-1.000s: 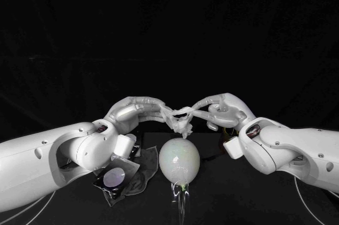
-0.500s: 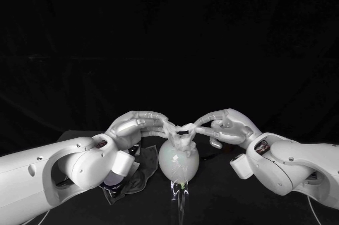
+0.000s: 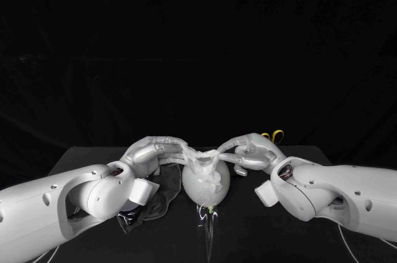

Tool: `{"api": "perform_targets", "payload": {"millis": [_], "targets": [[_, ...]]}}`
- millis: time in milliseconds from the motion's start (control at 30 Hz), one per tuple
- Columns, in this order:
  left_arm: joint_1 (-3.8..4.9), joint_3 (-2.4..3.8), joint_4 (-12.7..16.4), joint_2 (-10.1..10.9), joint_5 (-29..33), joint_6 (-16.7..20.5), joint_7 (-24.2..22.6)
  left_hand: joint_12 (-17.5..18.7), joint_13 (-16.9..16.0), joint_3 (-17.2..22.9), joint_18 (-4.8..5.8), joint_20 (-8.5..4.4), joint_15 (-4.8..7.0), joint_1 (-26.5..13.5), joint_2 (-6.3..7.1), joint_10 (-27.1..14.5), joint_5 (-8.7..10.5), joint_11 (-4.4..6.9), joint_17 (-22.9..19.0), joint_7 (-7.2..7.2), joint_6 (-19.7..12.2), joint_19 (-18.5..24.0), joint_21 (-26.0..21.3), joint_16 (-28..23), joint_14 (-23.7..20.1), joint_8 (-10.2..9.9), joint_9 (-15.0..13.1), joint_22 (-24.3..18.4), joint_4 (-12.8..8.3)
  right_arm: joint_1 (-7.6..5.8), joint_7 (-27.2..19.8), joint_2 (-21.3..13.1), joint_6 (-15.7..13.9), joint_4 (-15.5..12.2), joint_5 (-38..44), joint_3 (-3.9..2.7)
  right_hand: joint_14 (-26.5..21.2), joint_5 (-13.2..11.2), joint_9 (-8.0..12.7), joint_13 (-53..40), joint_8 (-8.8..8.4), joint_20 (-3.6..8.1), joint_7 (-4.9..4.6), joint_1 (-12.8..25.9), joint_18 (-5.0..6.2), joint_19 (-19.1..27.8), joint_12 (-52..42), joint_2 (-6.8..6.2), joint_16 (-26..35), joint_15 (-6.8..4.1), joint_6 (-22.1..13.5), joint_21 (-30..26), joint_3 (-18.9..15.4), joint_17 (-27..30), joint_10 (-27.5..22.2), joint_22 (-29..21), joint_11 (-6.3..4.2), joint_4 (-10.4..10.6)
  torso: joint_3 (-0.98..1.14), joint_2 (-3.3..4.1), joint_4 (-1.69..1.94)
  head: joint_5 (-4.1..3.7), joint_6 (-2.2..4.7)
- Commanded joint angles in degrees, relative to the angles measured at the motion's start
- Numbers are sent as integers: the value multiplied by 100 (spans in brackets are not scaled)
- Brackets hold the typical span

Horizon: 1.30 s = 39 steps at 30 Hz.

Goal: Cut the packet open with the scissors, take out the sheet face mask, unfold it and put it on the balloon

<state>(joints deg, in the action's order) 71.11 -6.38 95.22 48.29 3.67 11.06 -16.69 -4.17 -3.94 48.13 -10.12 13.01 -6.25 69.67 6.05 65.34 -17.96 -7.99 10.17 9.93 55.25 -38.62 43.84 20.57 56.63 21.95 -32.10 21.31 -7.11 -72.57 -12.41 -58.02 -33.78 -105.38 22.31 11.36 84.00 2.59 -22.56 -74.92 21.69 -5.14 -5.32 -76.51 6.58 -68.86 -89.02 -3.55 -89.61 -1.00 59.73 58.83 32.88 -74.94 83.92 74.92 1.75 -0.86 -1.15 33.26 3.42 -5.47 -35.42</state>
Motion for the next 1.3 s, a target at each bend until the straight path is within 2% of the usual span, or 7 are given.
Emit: {"api": "perform_targets", "payload": {"millis": [33, 200, 400, 867, 1000, 1133, 1300], "targets": [[-36, 1, -336, -157, 115, 70, 24, 24, -1, -12, -39, -3, 1, 59, -6, 22, -24, 8, -8, 16, 23, -40, -44, -37, 30, 16, -479, -13, 26, 47, 186, 222, -232, 333, 121, -3, 600, 19, -105, -1389, 8, 1, -18, 42, 40, 18, 22, 7, -39, -32, 30, -37, 13, -1506, 532, 469, -36, -15, 2, 49, -20, 42, -87], [-65, -4, -803, -367, 138, 108, 87, 30, 2, -19, -36, -1, -4, 52, -9, 6, -13, 5, -14, 16, 19, -42, -65, -76, 33, 11, -479, -31, 43, 89, 331, 541, -357, 750, 212, -3, 600, 19, -107, -1380, 8, 1, -20, 43, 47, 39, 30, 11, -39, -32, 24, -70, 16, -1506, 527, 459, -36, -18, 9, 85, -39, 36, -148], [-74, -4, -1201, -571, 135, 237, 210, 36, 7, -104, -26, 17, -21, 32, -33, -34, 20, -10, -27, 28, 5, -38, -122, -175, 34, 3, -483, -76, 104, 108, 477, 837, -482, 1086, 321, -3, 600, 19, -111, -1345, 7, 3, -27, 50, 66, 98, 67, 15, -39, -32, -3, -160, 19, -1506, 504, 430, -31, -27, 14, 94, -36, 59, -292], [-59, 2, -1438, -855, -175, 515, 415, 22, 14, -537, -22, 73, -61, 155, -141, -150, 74, -48, -32, 68, -79, -18, -294, -420, 32, -54, -450, -211, 232, 113, 555, 1090, -643, 1321, 401, -11, 600, 19, -115, -1331, 8, 3, -31, 54, 71, 117, 81, 16, -39, -31, -19, -192, 20, -1506, 495, 420, -28, -36, 18, 108, -50, 110, -505], [-54, 0, -1535, -921, -285, 631, 532, 39, 32, -950, 0, 171, -160, 270, -123, -443, 110, -173, -54, 225, -422, 92, -548, -569, -139, -297, -286, -375, 340, 112, 619, 1100, -595, 1356, 428, -12, 600, 19, -117, -1311, 9, 3, -34, 56, 81, 148, 102, 16, -39, -30, -30, -239, 21, -1506, 482, 404, -26, -43, 20, 108, -53, 112, -556], [-53, -1, -1607, -950, -373, 710, 651, 10, 28, -1175, -16, 241, -204, 369, -63, -587, 107, -216, -56, 266, -746, 104, -735, -615, -239, -571, -55, -504, 411, 111, 654, 1088, -592, 1361, 448, -13, 600, 20, -123, -1274, 11, 2, -40, 62, 91, 181, 141, 19, -39, -27, -50, -292, 23, -1506, 458, 387, -22, -54, 20, 108, -58, 94, -574], [-53, -2, -1655, -958, -435, 806, 777, -17, 27, -1300, -28, 267, -224, 459, -3, -661, 101, -246, -48, 311, -877, 65, -851, -626, -285, -709, 103, -592, 452, 111, 685, 1039, -640, 1345, 458, -13, 600, 20, -123, -1274, 11, 2, -40, 62, 91, 181, 141, 19, -39, -27, -50, -292, 23, -1506, 458, 387, -22, -54, 19, 118, -59, 68, -604]]}}
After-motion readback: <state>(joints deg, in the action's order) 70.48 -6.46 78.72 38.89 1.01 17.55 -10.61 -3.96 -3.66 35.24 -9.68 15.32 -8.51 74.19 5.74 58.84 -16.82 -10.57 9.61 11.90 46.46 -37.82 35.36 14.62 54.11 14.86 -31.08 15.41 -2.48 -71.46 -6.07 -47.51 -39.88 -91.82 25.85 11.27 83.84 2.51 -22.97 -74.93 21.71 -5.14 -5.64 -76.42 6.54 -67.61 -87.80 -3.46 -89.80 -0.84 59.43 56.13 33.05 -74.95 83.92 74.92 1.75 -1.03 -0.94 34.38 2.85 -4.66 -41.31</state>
